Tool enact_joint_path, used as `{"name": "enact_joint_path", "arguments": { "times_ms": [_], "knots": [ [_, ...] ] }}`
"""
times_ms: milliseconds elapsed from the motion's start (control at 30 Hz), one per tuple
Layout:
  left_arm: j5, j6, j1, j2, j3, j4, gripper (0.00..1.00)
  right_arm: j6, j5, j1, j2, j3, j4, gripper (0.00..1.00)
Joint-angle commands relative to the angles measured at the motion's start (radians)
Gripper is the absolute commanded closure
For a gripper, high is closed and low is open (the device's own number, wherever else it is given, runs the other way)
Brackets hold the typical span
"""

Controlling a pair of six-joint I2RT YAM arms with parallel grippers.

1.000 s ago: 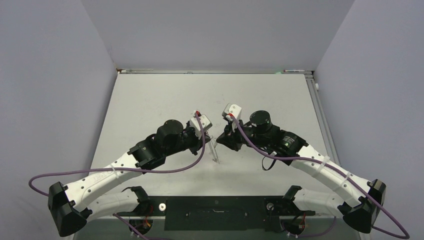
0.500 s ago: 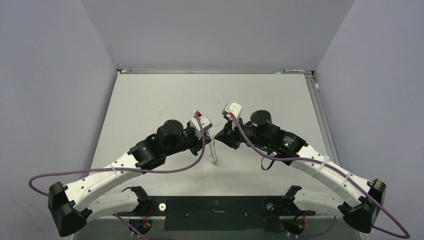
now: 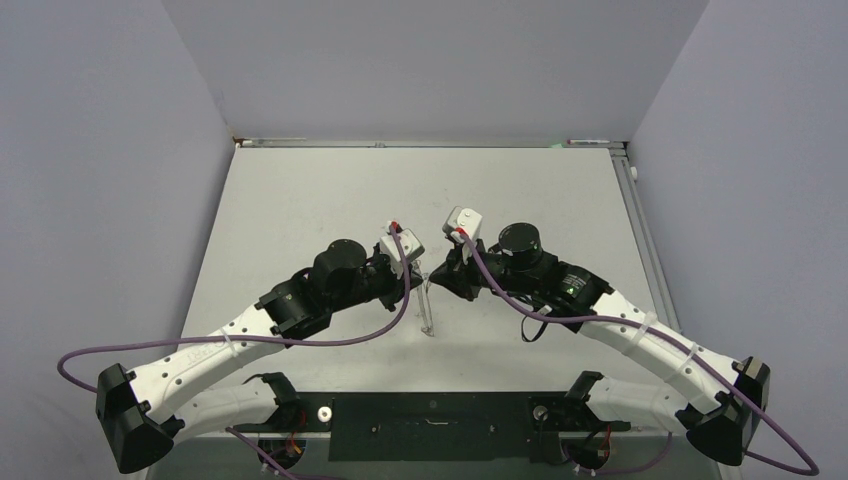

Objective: Put the keys on the keyring

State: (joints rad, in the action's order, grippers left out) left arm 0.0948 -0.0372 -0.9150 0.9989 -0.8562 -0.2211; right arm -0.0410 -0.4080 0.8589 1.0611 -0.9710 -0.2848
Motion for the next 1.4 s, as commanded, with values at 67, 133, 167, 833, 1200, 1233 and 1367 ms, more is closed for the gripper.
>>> {"name": "enact_joint_path", "arguments": {
  "times_ms": [67, 133, 167, 833, 1200, 1233, 1367],
  "knots": [
    [0.012, -0.004, -0.001, -0.02, -0.038, 0.081, 1.0, -0.011, 0.001, 0.005, -0.001, 0.009, 0.07, 0.95],
    [0.012, -0.004, -0.001, -0.02, -0.038, 0.081, 1.0, -0.011, 0.003, 0.006, 0.0, 0.008, 0.074, 0.95],
    [0.012, -0.004, -0.001, -0.02, -0.038, 0.081, 1.0, -0.01, 0.003, 0.006, 0.001, 0.008, 0.076, 0.95],
    [0.012, 0.0, -0.001, -0.035, -0.038, 0.077, 1.0, -0.017, 0.019, 0.006, 0.03, -0.001, 0.096, 0.95],
    [0.01, 0.002, -0.001, -0.046, -0.037, 0.077, 1.0, -0.033, 0.068, 0.006, 0.037, 0.004, 0.1, 0.95],
    [0.01, 0.002, -0.001, -0.048, -0.037, 0.077, 1.0, -0.034, 0.069, 0.006, 0.038, 0.002, 0.1, 0.95],
    [0.011, 0.002, -0.001, -0.051, -0.037, 0.078, 1.0, -0.037, 0.076, 0.006, 0.043, 0.0, 0.099, 0.95]
  ]
}}
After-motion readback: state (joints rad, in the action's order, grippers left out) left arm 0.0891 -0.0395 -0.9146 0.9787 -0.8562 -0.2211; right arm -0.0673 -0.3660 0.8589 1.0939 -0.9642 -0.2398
